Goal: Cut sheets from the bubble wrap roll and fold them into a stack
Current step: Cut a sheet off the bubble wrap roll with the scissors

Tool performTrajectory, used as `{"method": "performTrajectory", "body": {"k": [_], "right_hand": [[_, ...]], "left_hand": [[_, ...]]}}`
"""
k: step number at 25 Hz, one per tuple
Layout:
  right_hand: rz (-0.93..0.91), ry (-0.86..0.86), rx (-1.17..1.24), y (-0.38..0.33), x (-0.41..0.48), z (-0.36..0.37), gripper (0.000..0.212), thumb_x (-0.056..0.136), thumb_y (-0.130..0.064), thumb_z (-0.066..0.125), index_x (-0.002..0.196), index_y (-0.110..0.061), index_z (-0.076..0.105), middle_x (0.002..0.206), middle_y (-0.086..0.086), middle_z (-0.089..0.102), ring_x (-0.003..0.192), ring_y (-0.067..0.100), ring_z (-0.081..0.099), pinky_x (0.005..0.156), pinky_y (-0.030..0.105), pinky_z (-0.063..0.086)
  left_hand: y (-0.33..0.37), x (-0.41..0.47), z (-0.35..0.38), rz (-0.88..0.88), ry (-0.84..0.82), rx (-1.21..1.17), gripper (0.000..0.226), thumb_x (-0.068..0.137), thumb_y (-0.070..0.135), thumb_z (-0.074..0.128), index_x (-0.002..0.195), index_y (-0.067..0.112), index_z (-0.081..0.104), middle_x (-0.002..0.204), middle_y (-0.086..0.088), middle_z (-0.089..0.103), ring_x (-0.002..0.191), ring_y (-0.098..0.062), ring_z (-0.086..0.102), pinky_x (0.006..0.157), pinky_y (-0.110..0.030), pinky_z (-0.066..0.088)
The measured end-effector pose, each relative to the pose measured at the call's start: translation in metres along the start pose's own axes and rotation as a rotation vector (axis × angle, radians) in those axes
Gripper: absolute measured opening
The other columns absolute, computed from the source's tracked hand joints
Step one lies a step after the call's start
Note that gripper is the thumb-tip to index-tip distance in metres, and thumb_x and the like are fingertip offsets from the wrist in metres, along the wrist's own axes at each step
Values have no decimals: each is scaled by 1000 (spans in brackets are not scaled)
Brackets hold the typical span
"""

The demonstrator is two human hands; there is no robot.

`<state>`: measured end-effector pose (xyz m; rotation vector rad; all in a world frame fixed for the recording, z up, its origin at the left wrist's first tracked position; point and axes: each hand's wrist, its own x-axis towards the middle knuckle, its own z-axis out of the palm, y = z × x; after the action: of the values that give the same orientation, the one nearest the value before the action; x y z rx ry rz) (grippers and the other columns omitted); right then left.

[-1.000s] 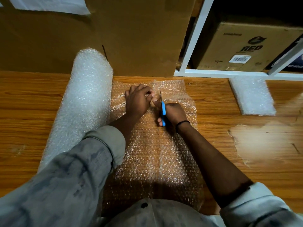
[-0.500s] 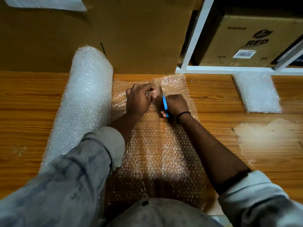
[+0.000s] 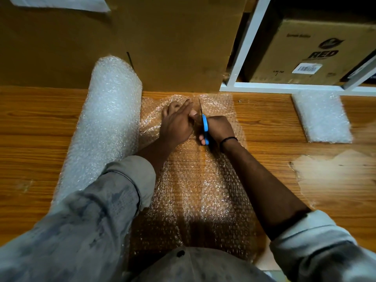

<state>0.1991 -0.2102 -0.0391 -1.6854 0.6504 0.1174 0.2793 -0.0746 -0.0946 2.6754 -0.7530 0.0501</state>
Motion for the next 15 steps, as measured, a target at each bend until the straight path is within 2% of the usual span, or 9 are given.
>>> {"method": "performTrajectory", "body": {"k": [2,5,8,12,15], "right_hand": [[7,3,0,-2,2,2,77,73,-64,83,88,11,73,65,22,71,47,29,62,52,32,52],[5,29,6,-8,5,3,71,75,-58,83,84,11,73,64,22,71,46,28,61,51,31,51],[1,46,-7,-12,11,4,65,76,-58,83,77,7,74,63,21,72,47,28,63,54,31,54],[5,58,-33,-16,22,5,66,74,-60,82,74,5,75,63,20,72,47,28,65,54,31,54],[-21,83,-120,-19,27,5,57,72,-60,82,56,-7,70,58,14,71,47,26,64,56,30,54]], "left_hand": [[0,2,-1,16,-75,41,67,99,51,27,160,25,30,167,2,31,151,-33,26,120,-51,21],[2,3,-5,33,-119,40,69,102,55,21,163,23,21,170,0,22,156,-35,13,125,-53,11],[3,1,-9,37,-118,27,74,97,57,12,162,24,25,171,1,21,157,-34,11,126,-52,9],[1,1,-7,51,-105,27,65,100,45,23,159,22,33,170,2,23,156,-35,14,125,-53,9],[-1,1,-5,62,-85,14,61,100,39,27,157,21,39,169,2,26,156,-35,17,126,-54,11]]}}
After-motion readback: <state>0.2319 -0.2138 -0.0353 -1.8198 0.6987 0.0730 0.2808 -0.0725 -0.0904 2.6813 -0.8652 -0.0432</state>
